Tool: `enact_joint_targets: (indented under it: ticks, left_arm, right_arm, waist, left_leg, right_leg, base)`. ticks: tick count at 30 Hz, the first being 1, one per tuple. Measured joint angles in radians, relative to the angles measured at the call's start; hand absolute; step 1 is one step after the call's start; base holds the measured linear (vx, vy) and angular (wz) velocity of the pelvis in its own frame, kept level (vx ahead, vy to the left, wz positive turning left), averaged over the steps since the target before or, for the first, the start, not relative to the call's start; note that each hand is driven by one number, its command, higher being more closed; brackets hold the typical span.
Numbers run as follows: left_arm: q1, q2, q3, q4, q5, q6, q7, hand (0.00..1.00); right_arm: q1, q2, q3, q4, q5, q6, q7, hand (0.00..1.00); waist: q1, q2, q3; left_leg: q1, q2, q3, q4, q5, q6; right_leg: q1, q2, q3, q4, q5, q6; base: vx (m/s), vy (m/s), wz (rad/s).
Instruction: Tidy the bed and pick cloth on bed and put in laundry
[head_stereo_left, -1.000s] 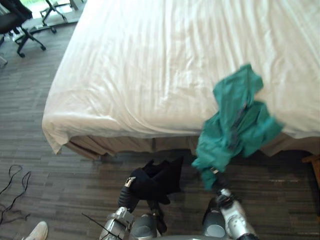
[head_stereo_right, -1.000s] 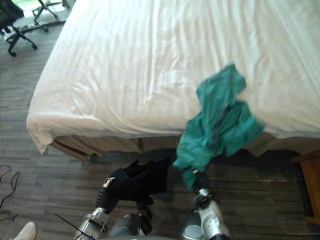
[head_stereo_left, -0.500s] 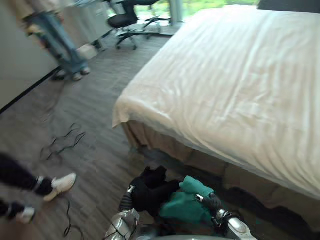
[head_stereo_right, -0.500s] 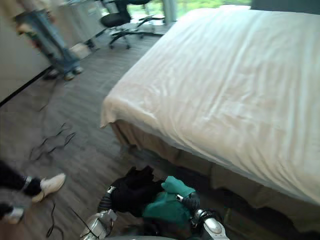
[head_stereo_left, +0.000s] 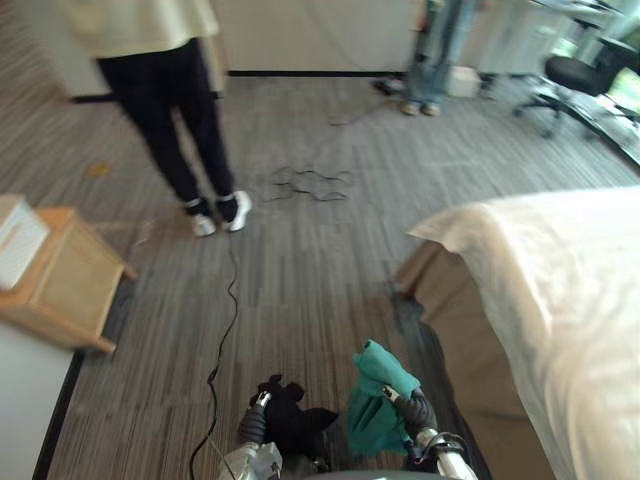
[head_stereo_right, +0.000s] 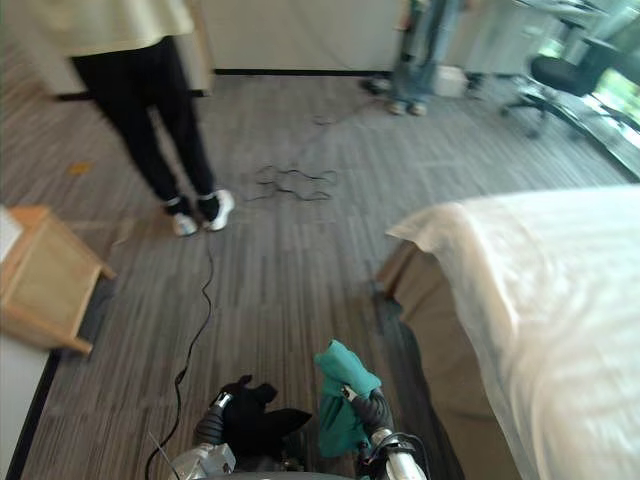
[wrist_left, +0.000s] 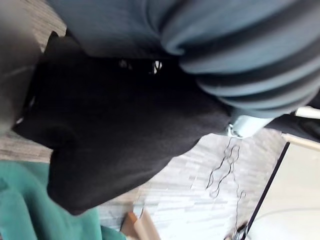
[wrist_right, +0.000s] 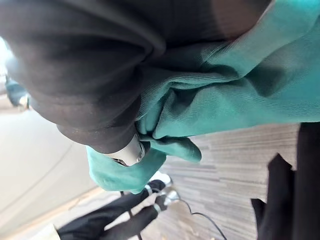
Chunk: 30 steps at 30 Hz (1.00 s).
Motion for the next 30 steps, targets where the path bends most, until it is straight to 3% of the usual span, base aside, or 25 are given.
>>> enact_joint_targets:
  ticks: [1,3,4,12,15,17,18,19,21,23,24,26,30]
  left_arm:
    - [0.0,0.011,-0.022,0.011,0.004,-0.012,-0.005,1.0]
    - [0.007,0.015,-0.033,0.012,0.013,-0.013,-0.007,1.0]
    - [0.001,-0.006,-0.099,0.03,0.061,-0.009,-0.007,1.0]
    - [0.006,-0.001,-0.1,0.03,0.06,-0.009,-0.007,1.0]
    - [0.016,0.01,-0.1,0.029,0.059,-0.01,-0.001,1.0]
    - [0.005,0.024,-0.102,0.029,0.055,-0.011,0.007,1.0]
    - [0.003,0.029,-0.099,0.029,0.043,-0.014,0.022,1.0]
    - [-0.004,0.038,-0.092,0.03,0.024,-0.02,0.024,1.0]
    - [-0.02,0.048,-0.068,0.01,-0.011,-0.027,0.014,1.0]
    - [-0.02,0.048,-0.039,0.012,-0.011,-0.028,0.007,1.0]
    - [-0.02,0.047,-0.033,0.011,-0.011,-0.03,-0.005,1.0]
    - [-0.005,0.041,-0.031,0.008,-0.013,-0.032,-0.007,1.0]
    - [0.006,0.04,-0.045,-0.004,-0.031,-0.035,-0.004,1.0]
  right_arm:
    - [-0.003,0.0,-0.01,0.01,0.006,-0.021,0.0,1.0]
    - [-0.007,0.0,-0.019,0.02,0.035,-0.032,0.004,1.0]
    - [-0.07,-0.012,-0.024,0.116,0.178,-0.026,0.005,1.0]
    - [-0.026,-0.015,-0.026,0.116,0.177,-0.02,0.009,1.0]
    - [0.022,-0.022,-0.024,0.116,0.172,0.015,0.028,1.0]
    - [0.041,-0.04,-0.024,0.115,0.16,0.039,0.035,1.0]
    - [0.046,-0.071,-0.024,0.111,0.15,0.057,0.055,1.0]
    - [0.045,-0.105,-0.028,0.107,0.146,0.07,0.074,1.0]
    - [0.032,-0.151,-0.044,0.102,0.148,0.088,0.099,1.0]
    - [0.033,-0.178,-0.063,0.101,0.146,0.099,0.117,1.0]
    - [0.023,-0.185,-0.068,0.1,0.146,0.101,0.117,1.0]
    - [0.022,-0.193,-0.073,0.078,0.129,0.131,0.117,1.0]
    - [0.047,-0.193,-0.07,0.02,0.092,0.16,0.137,1.0]
  waist:
    - [-0.005,-0.002,-0.001]
    - [0.002,-0.007,-0.005]
    - [-0.006,0.007,-0.026]
    - [-0.007,0.008,-0.026]
    - [-0.009,0.009,-0.025]
    - [-0.01,0.008,-0.022]
    - [-0.012,0.026,-0.006]
    - [-0.02,0.015,0.019]
    - [-0.036,0.053,0.071]
    - [-0.036,0.069,0.079]
    - [-0.034,0.081,0.086]
    - [-0.032,0.087,0.098]
    - [-0.03,0.086,0.098]
  left_leg:
    - [0.015,-0.021,-0.045,-0.015,0.005,-0.007]
    - [0.045,-0.047,-0.067,-0.03,0.004,-0.007]
    - [0.075,0.016,-0.049,-0.088,0.028,-0.079]
    - [0.087,0.017,-0.044,-0.084,0.024,-0.085]
    - [0.104,0.02,-0.028,-0.078,0.004,-0.1]
    - [0.046,0.023,-0.005,0.033,-0.064,-0.12]
    - [-0.002,0.047,0.048,0.154,-0.15,-0.167]
    - [-0.05,0.094,0.114,0.328,-0.197,-0.209]
    - [-0.17,0.162,0.156,0.649,-0.155,-0.189]
    - [-0.245,0.191,0.172,0.806,-0.083,-0.217]
    - [-0.266,0.202,0.175,0.858,-0.108,-0.199]
    - [-0.28,0.212,0.199,0.812,-0.179,-0.197]
    - [-0.249,0.21,0.356,0.402,-0.16,-0.226]
  right_leg:
    - [-0.015,0.023,0.058,-0.061,0.005,-0.002]
    - [-0.013,0.013,0.068,-0.122,0.033,-0.007]
    - [0.067,0.107,0.054,-0.376,0.193,-0.041]
    - [0.081,0.108,0.059,-0.375,0.192,-0.042]
    - [0.091,0.108,0.075,-0.354,0.176,-0.046]
    - [0.059,0.094,0.087,-0.29,0.144,-0.051]
    - [0.043,0.096,0.09,-0.242,0.113,-0.067]
    - [0.05,0.086,0.1,-0.209,0.087,-0.081]
    - [0.063,0.085,0.091,-0.143,0.04,-0.086]
    - [0.077,0.067,0.095,-0.127,0.019,-0.09]
    - [0.094,0.068,0.095,-0.128,0.015,-0.084]
    - [0.12,0.061,0.099,-0.132,-0.003,-0.085]
    - [0.178,0.051,0.082,-0.193,-0.028,-0.053]
  base:
    - [0.1,-0.029,1.39]
    - [0.06,-0.01,0.62]
    - [0.03,-0.007,0.16]
    - [0.0,0.0,-0.01]
    - [-0.01,-0.013,-0.14]
    - [-0.06,-0.015,-0.23]
    - [-0.05,-0.034,-0.15]
    - [-0.02,-0.024,-0.06]
    - [-0.07,-0.009,0.1]
    - [0.01,-0.008,0.06]
    - [0.14,-0.016,0.0]
    - [0.18,-0.008,-0.03]
    - [0.26,0.019,0.04]
